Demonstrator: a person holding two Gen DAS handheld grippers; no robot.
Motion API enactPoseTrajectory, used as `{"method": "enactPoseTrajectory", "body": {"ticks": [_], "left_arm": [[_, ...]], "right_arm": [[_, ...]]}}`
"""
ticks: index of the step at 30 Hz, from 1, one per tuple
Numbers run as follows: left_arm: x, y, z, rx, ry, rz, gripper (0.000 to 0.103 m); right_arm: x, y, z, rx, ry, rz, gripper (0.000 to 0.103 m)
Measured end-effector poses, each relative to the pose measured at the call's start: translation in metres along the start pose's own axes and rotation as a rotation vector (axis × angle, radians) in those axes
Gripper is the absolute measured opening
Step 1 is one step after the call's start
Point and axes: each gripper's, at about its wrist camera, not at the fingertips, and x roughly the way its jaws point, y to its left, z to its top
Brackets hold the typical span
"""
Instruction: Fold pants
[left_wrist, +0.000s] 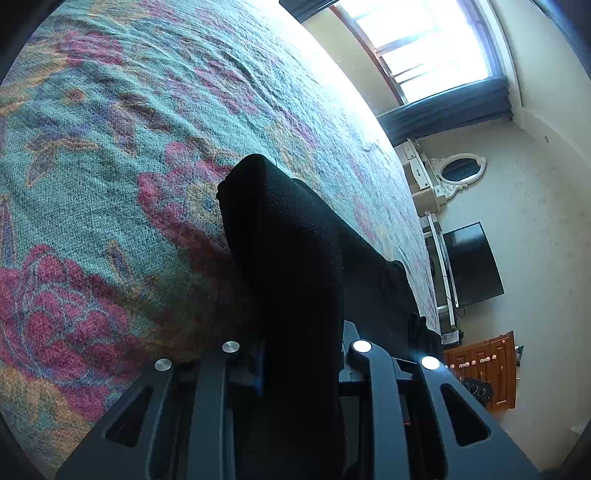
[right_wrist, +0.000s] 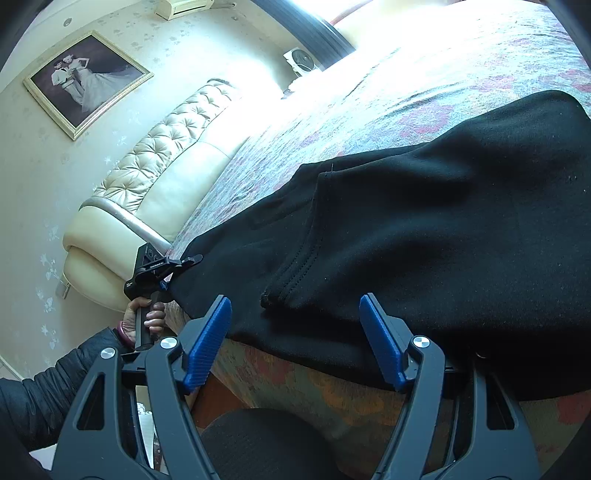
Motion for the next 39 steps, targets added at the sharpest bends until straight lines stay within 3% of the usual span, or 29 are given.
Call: {"method": "enactPoseTrajectory", "body": {"ticks": [4, 13, 19, 29, 34, 36, 39], "left_arm": [[-0.007, -0.013, -0.007, -0.067, -0.045, -0.066, 0.021], [-0.016, -0.109, -0.029, 0.030, -0.086, -0.160, 0.021], [0.001, -0.174, -0.040, 0.119, -0.055, -0.156, 0.021], [0.098, -0.278, -0.076, 0.274, 0.071, -0.074, 0.021], [0.160, -0.293, -0.097, 0.334, 0.142, 0.043, 0.021], [0.182, -0.295, -0.102, 0.328, 0.171, 0.069, 0.029], [0.205, -0.299, -0.112, 0.296, 0.220, -0.009, 0.036]], "right_arm": [[-0.001, 0.000, 0.000, 0.002, -0.004, 0.005, 0.072], [-0.006, -0.003, -0.001, 0.010, -0.018, 0.025, 0.072], [-0.010, -0.005, -0.001, 0.023, -0.033, 0.042, 0.072], [-0.018, -0.012, 0.000, 0.057, -0.069, 0.075, 0.072], [-0.029, -0.023, 0.001, 0.120, -0.114, 0.117, 0.072], [-0.033, -0.029, 0.001, 0.148, -0.139, 0.134, 0.072], [-0.039, -0.037, 0.001, 0.194, -0.168, 0.162, 0.072]]}}
